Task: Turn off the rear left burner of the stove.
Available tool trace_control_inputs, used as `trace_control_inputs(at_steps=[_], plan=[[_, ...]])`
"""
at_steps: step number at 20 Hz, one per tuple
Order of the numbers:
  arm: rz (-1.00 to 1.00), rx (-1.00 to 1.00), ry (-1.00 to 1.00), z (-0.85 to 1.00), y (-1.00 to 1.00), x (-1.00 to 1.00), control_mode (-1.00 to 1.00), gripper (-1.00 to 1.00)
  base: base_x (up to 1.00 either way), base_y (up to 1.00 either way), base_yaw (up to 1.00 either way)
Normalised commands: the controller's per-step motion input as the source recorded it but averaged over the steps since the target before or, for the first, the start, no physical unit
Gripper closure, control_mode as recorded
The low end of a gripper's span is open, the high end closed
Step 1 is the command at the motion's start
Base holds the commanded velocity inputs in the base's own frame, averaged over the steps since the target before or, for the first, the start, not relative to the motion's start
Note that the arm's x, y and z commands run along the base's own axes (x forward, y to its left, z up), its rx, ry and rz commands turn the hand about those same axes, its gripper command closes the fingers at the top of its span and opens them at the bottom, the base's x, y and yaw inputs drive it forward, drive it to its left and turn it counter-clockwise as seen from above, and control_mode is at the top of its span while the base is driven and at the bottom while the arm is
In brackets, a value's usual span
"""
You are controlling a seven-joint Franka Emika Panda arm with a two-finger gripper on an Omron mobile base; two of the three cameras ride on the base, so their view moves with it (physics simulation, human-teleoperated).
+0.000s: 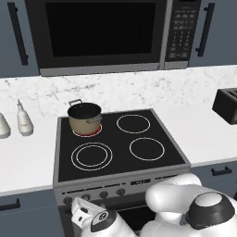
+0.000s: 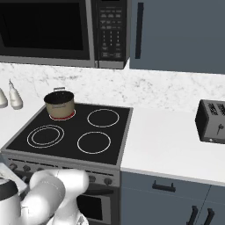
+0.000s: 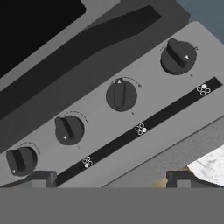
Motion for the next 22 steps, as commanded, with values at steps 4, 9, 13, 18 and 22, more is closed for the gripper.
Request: trace_control_inputs(at_steps=[4,9,13,18,22], plan=[[0.00,0.00,-0.12,-0.24,0.07,0.14,-1.00,-1.00,0.00,0.00,0.00],[0.00,-0.01,-0.09,-0.24,0.14,0.12,-1.00,-1.00,0.00,0.00,0.00],[0.00,-0.04,-0.06,-0.18,0.23,0.06,-1.00,-1.00,0.00,0.00,0.00],[0.00,-0.03,-0.03,-0.11,0.20,0.05,-1.00,-1.00,0.00,0.00,0.00],[0.00,0.00,0.00,-0.05,0.00,0.24,-1.00,-1.00,0.00,0.00,0.00]])
